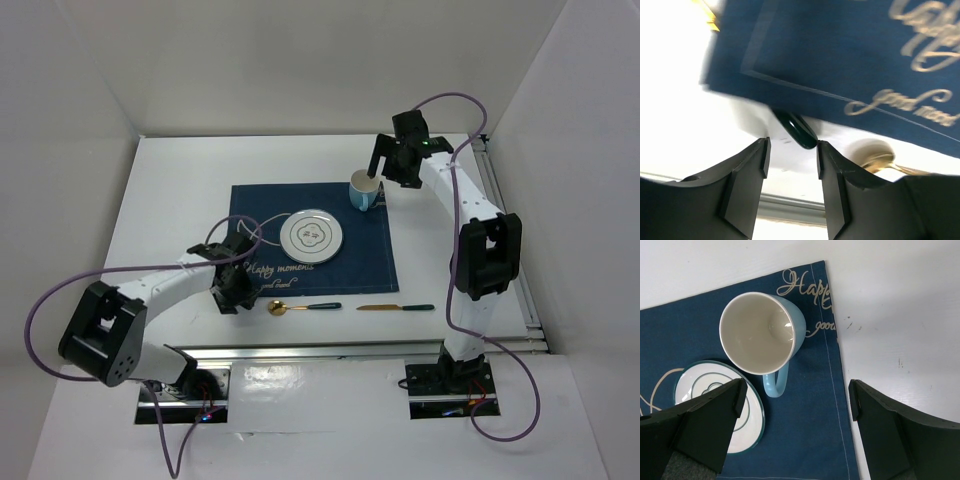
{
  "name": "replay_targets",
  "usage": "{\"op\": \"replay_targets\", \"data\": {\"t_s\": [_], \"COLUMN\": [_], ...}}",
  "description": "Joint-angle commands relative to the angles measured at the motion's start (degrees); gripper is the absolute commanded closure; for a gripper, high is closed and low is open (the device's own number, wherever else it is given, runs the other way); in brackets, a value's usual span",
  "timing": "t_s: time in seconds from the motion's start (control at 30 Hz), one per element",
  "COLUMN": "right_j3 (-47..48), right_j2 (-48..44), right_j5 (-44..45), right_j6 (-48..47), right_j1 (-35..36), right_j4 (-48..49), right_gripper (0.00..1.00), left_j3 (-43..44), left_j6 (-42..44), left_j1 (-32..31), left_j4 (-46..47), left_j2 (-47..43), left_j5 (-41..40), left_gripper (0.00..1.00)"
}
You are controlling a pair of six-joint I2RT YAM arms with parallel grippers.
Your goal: Set the dinner table for one person
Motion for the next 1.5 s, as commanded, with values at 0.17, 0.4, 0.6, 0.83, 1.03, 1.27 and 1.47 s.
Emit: {"op": "replay_targets", "data": {"t_s": [0.17, 0.4, 0.6, 0.83, 1.03, 1.27, 1.47], "right_j3": [-0.53, -1.59, -1.59, -1.59, -2.64, -10.79, -23.10], "right_j2": [-2.97, -4.02, -4.02, -4.55, -6.30, -12.36, -21.59], "right_j5": [-0.29, -0.29, -0.29, -0.29, -2.04, -6.44, -9.25], "right_j6": [-0.30, -0.30, -0.30, -0.83, -1.35, -2.93, -11.89], "right_j1": [-0.42, -0.42, -0.42, -0.95, -0.95, -0.17, 9.49], "right_j4": [2.21, 2.74, 2.74, 2.74, 2.74, 3.26, 6.77], "right_gripper": [0.04, 0.04, 0.04, 0.04, 0.04, 0.04, 0.04], "left_j3": [-3.70, -3.70, -3.70, -2.66, 7.62, 23.36, 31.28], "left_j6": [0.66, 3.65, 3.65, 1.28, 3.03, 16.47, 24.83], "left_j1": [6.17, 8.46, 8.99, 11.54, 7.60, 2.58, 1.79], "left_j4": [-4.01, -0.93, 0.30, -7.58, -15.07, -16.14, -11.84], "left_j2": [-5.96, -2.54, 0.37, -5.32, -11.57, -0.88, 11.78], "left_j5": [-3.87, -1.77, -1.76, -7.62, -14.76, -16.18, -10.82], "left_gripper": [0.42, 0.42, 0.50, 1.00, 1.00, 1.00, 1.00]}}
